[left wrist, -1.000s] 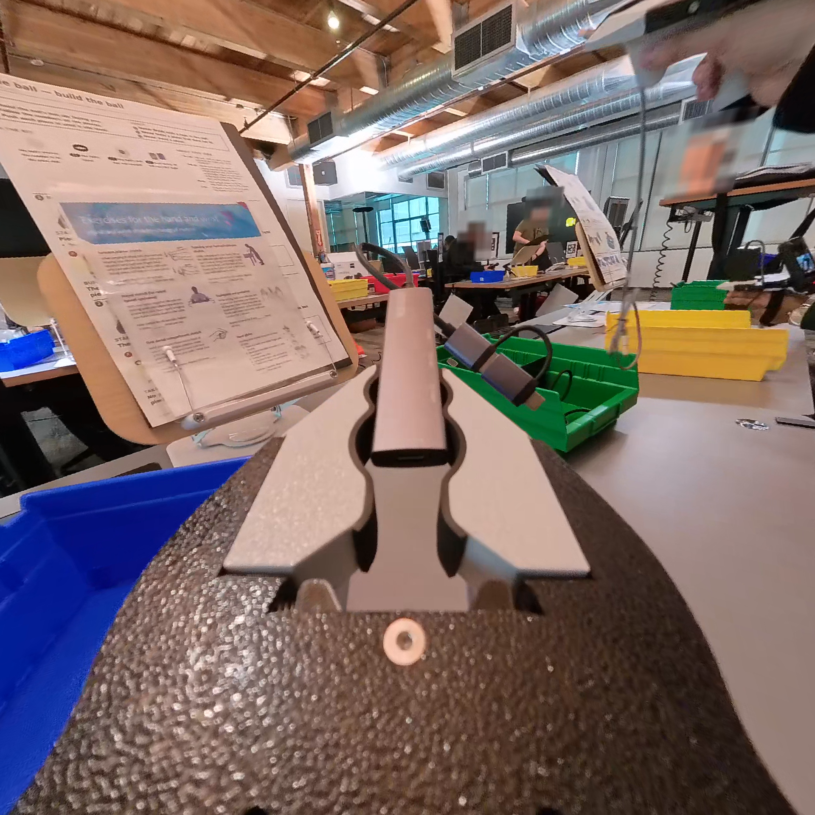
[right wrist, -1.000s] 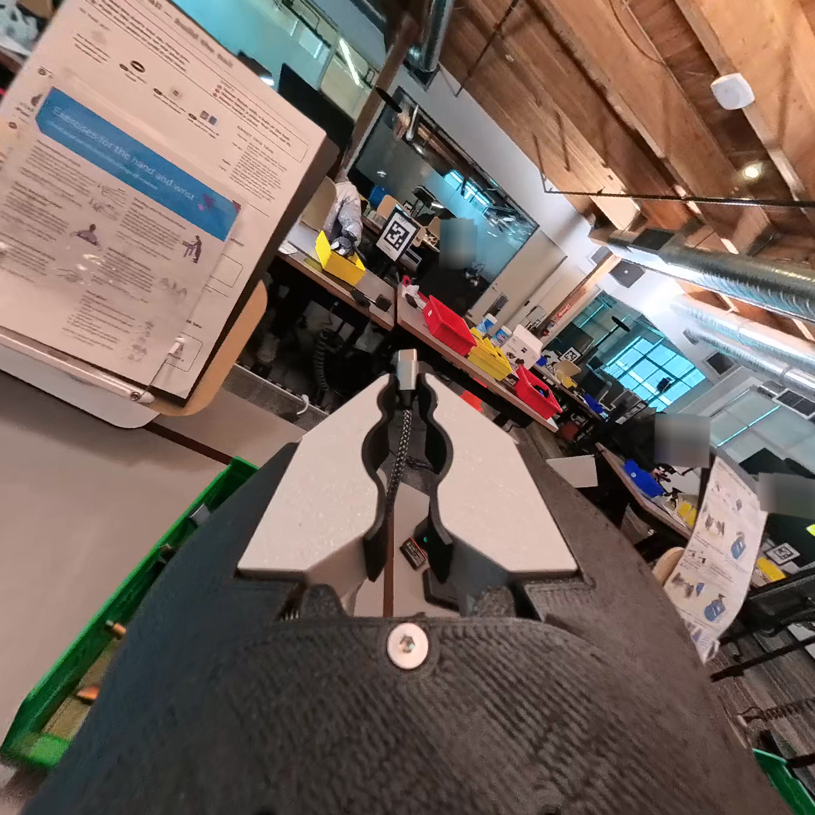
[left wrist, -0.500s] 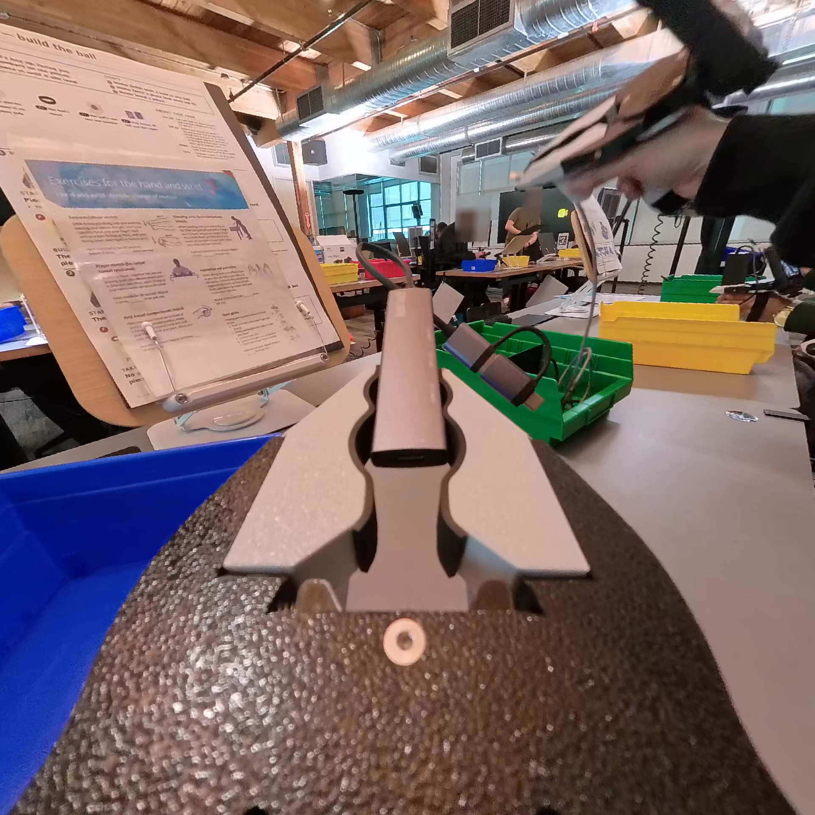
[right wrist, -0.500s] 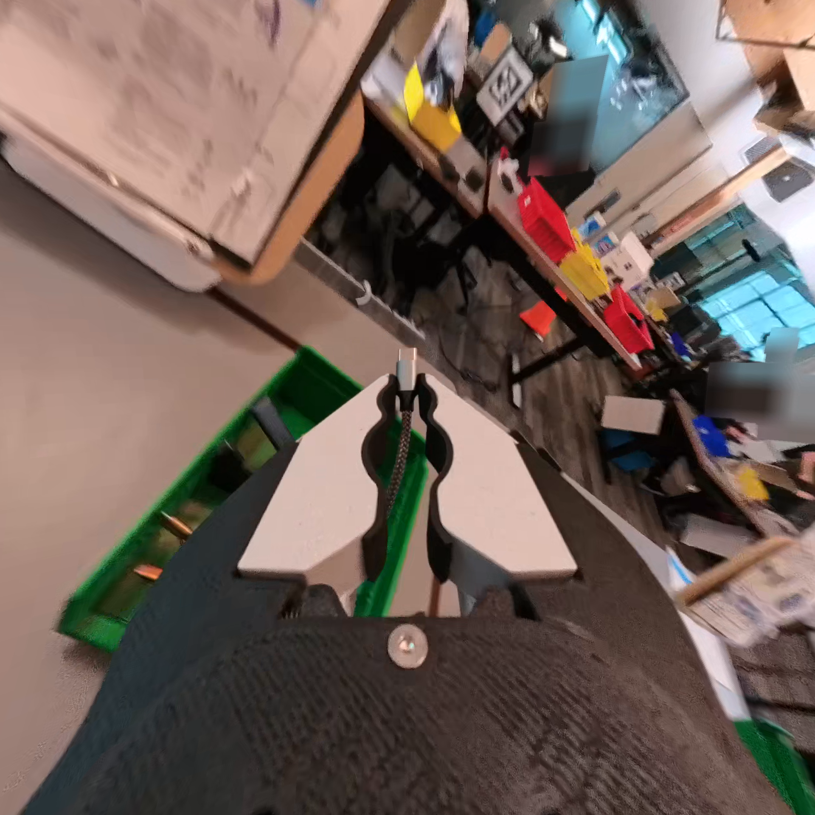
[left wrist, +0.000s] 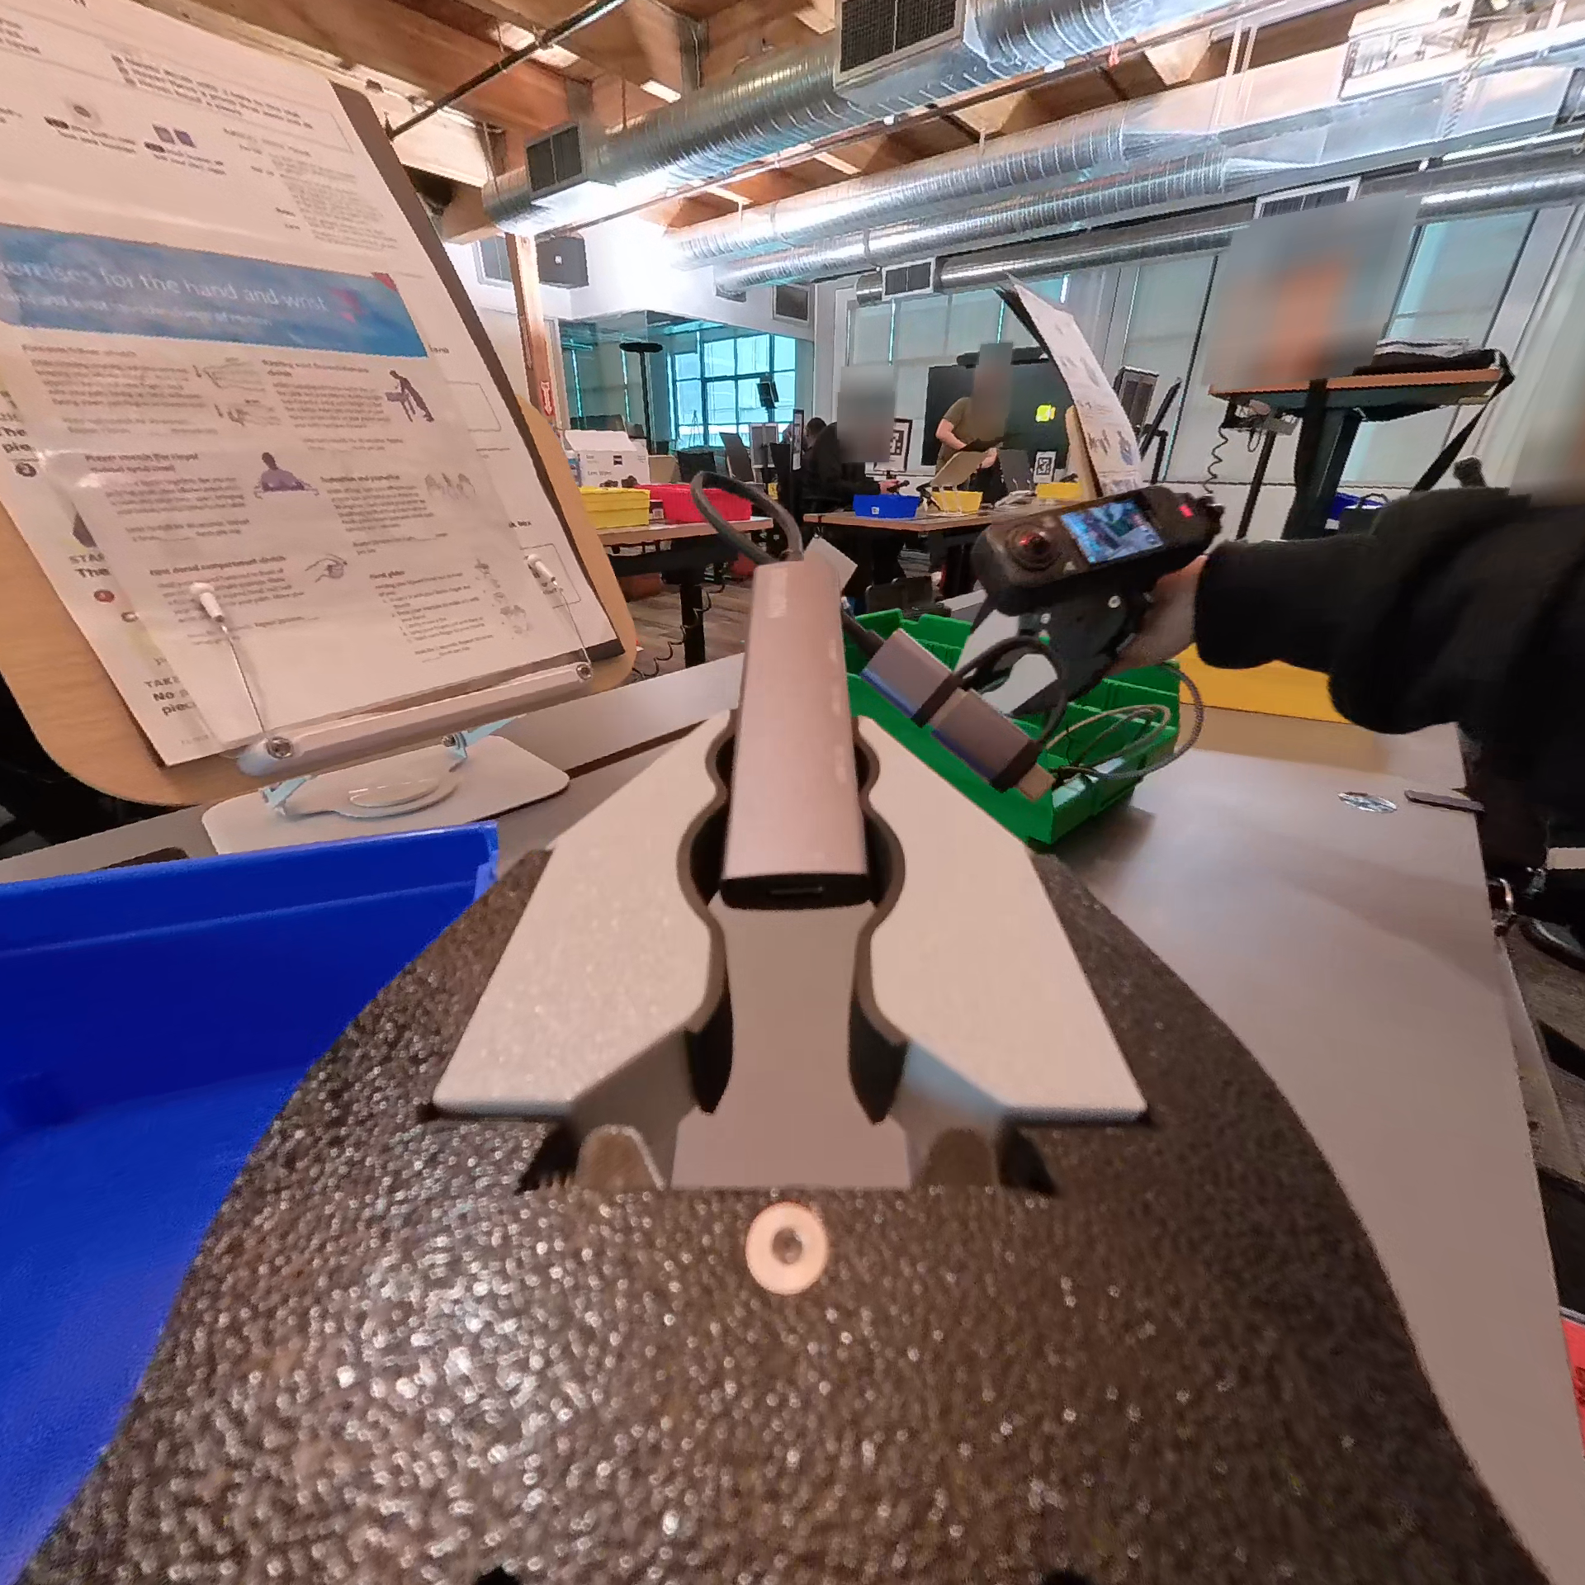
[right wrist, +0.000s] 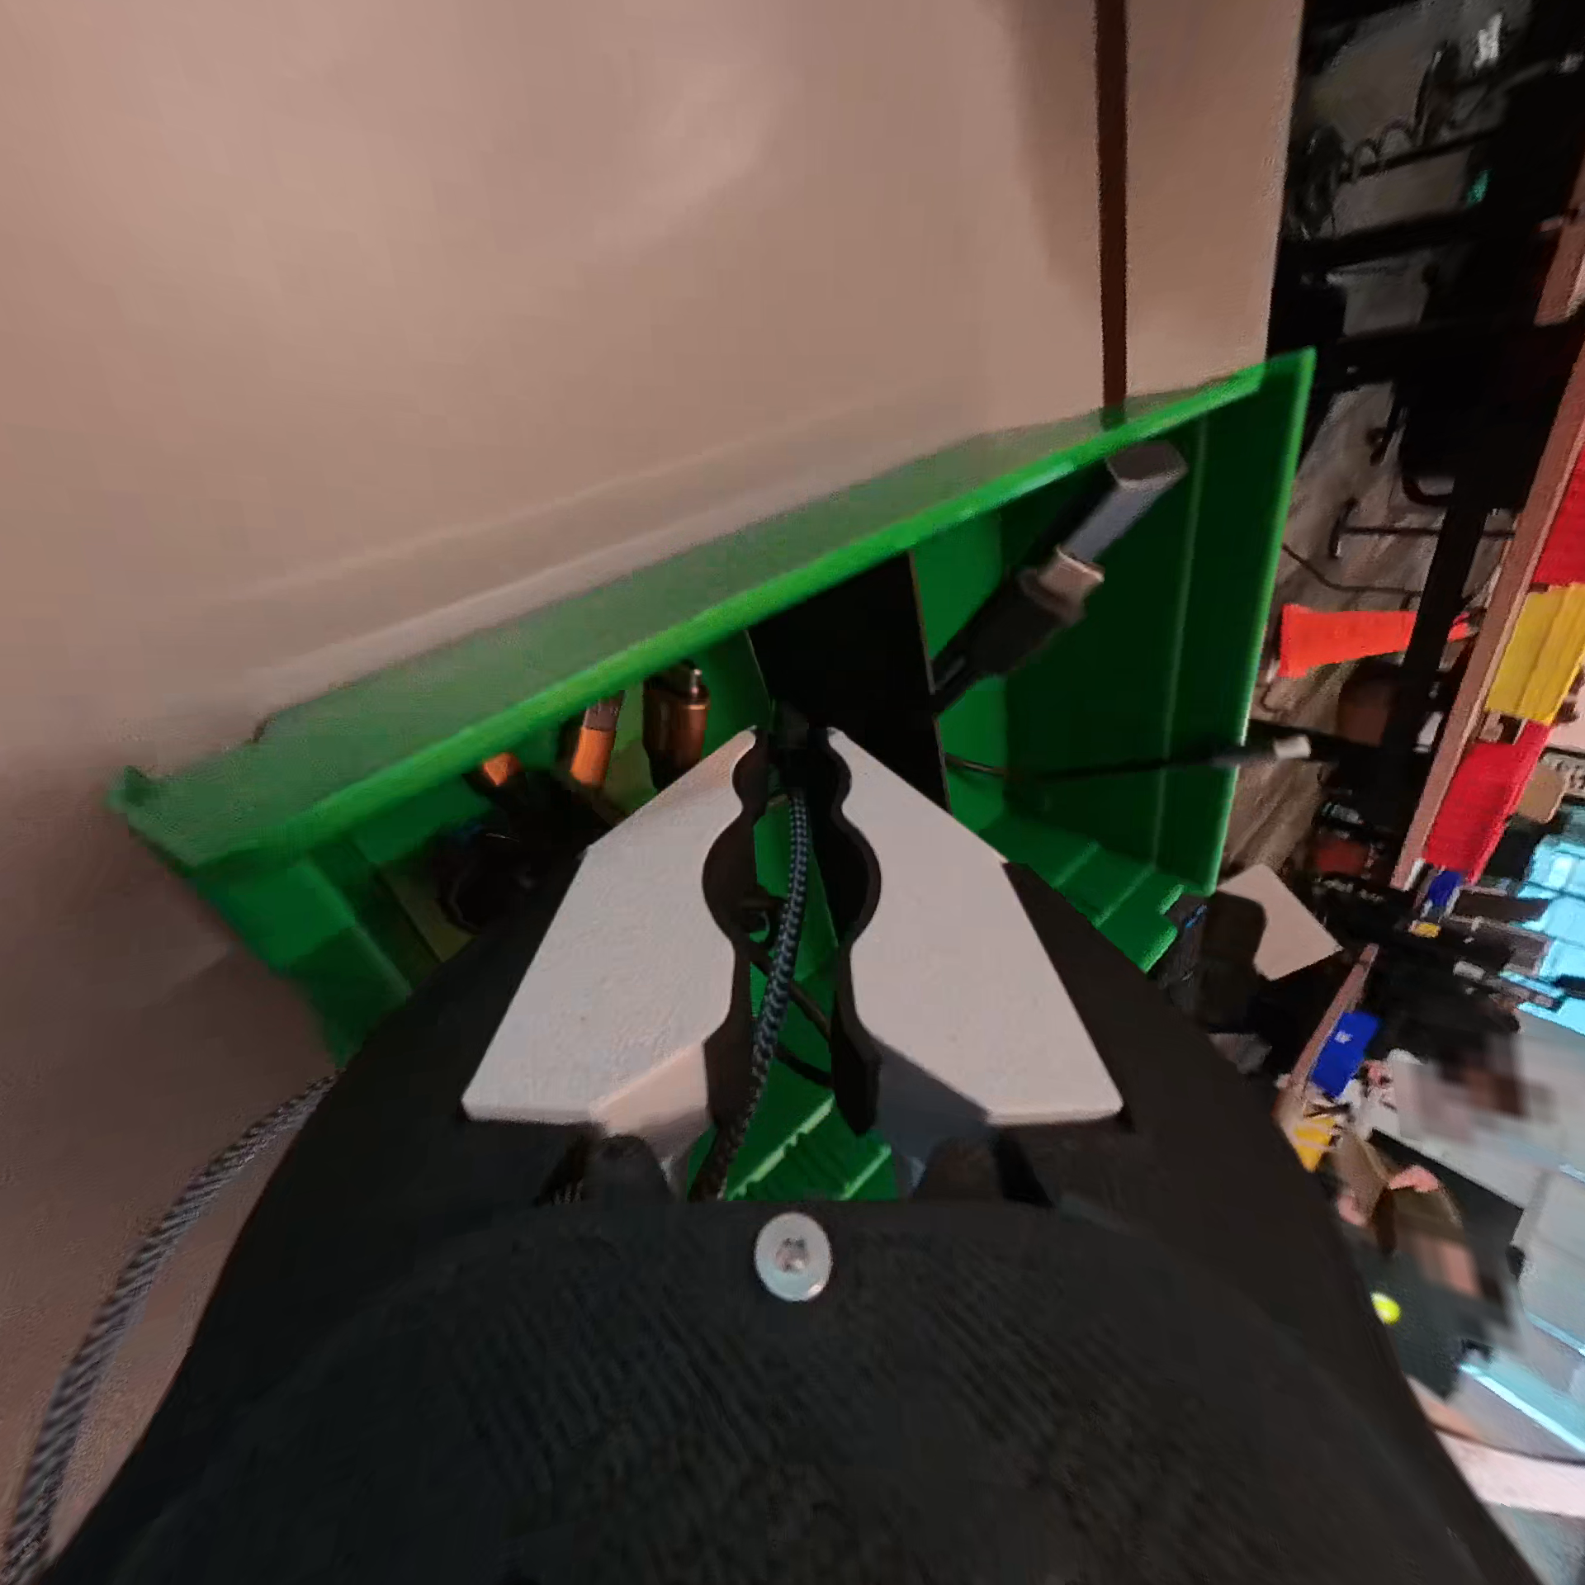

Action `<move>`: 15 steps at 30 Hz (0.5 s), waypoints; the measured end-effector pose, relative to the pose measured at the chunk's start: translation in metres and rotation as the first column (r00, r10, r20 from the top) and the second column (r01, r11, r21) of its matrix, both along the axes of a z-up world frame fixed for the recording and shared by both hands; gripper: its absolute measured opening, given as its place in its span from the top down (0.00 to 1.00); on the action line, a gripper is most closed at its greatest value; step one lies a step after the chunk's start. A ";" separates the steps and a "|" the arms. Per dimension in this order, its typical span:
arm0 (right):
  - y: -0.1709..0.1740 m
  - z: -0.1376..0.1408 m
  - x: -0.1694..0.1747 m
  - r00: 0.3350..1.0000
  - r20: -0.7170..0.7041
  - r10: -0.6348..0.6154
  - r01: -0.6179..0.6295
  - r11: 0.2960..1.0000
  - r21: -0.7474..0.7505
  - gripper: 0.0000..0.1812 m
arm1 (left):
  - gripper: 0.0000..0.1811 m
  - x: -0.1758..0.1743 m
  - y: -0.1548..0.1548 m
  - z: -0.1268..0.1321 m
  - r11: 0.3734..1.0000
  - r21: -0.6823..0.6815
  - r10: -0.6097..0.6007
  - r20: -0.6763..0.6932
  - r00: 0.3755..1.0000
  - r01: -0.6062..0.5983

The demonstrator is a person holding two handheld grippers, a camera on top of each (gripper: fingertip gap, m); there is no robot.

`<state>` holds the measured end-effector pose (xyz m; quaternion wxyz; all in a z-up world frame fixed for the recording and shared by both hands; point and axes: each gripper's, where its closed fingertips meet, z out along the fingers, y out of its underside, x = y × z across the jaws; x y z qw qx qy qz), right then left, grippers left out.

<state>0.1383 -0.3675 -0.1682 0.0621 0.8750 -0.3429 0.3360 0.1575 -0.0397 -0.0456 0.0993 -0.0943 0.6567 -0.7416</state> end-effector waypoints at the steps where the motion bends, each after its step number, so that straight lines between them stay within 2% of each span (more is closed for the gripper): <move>1: -0.001 -0.001 0.003 1.000 -0.018 0.022 -0.022 0.999 -0.026 0.95 | 0.88 0.000 -0.001 -0.001 1.000 0.001 -0.006 -0.007 1.000 0.006; 5: -0.004 0.006 0.009 0.996 -0.061 0.071 -0.074 0.996 -0.050 0.87 | 0.88 0.001 -0.003 -0.008 0.999 0.010 -0.031 -0.041 0.999 0.031; 8: 0.002 0.023 0.012 0.998 -0.034 0.055 -0.053 0.997 0.052 0.79 | 0.88 0.004 -0.004 -0.012 0.999 0.018 -0.035 -0.052 0.998 0.036; 12: 0.001 0.031 0.004 0.998 -0.067 0.018 -0.013 0.996 0.085 0.83 | 0.88 0.005 -0.006 -0.015 0.999 0.020 -0.046 -0.067 0.997 0.047; 15: -0.005 0.037 -0.001 0.998 -0.066 0.014 -0.012 1.000 0.025 0.85 | 0.88 0.004 -0.006 -0.016 0.998 0.022 -0.050 -0.071 0.996 0.052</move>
